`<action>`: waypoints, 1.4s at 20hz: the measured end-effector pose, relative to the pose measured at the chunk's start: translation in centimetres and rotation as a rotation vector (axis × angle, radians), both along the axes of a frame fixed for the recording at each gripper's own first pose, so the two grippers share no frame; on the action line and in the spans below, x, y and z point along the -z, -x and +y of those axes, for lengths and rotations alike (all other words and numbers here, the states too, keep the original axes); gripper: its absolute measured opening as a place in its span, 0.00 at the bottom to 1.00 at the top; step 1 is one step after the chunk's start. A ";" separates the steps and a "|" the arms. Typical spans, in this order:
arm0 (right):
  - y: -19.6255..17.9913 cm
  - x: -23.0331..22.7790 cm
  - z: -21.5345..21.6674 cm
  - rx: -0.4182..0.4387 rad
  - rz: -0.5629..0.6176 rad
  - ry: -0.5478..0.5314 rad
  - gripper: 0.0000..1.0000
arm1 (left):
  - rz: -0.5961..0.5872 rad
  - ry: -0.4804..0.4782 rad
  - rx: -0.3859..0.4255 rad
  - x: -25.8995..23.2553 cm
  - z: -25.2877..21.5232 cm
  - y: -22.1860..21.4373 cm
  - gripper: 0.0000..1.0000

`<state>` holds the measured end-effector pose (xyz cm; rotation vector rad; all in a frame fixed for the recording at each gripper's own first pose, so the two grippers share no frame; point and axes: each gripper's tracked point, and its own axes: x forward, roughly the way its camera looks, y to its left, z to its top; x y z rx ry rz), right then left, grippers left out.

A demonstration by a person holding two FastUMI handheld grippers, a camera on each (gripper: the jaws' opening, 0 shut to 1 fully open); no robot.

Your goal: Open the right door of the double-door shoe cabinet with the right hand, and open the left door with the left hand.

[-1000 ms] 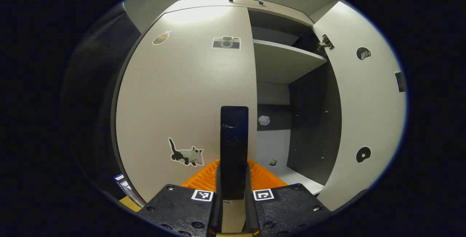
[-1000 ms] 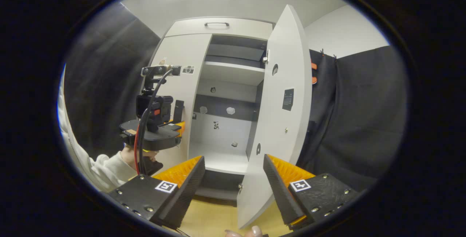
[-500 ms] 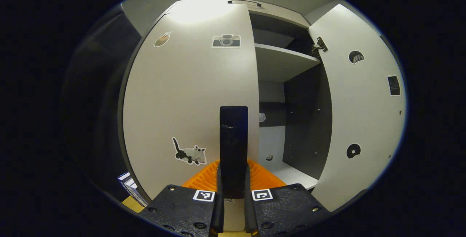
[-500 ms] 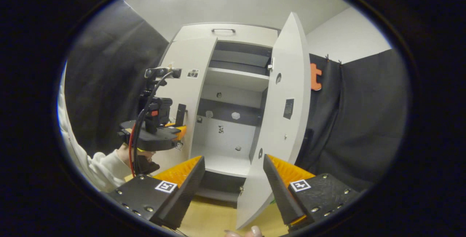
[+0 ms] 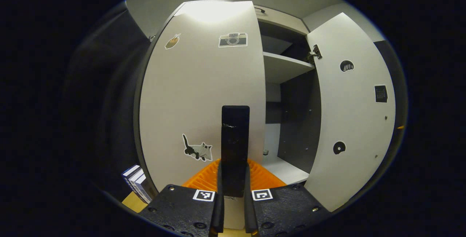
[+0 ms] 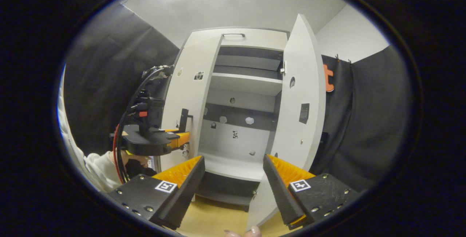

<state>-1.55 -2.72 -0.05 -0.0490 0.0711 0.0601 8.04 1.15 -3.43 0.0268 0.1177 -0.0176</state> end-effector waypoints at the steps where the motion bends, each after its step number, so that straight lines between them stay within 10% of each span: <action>1: 0.0 -0.2 0.3 -0.008 -0.004 -0.008 0.97 | 0.000 0.003 0.000 -0.2 0.2 0.6 0.22; 28: -4.0 0.6 13.1 -0.350 -0.010 -0.057 0.97 | -0.009 -0.076 -0.115 -3.3 11.0 12.1 0.07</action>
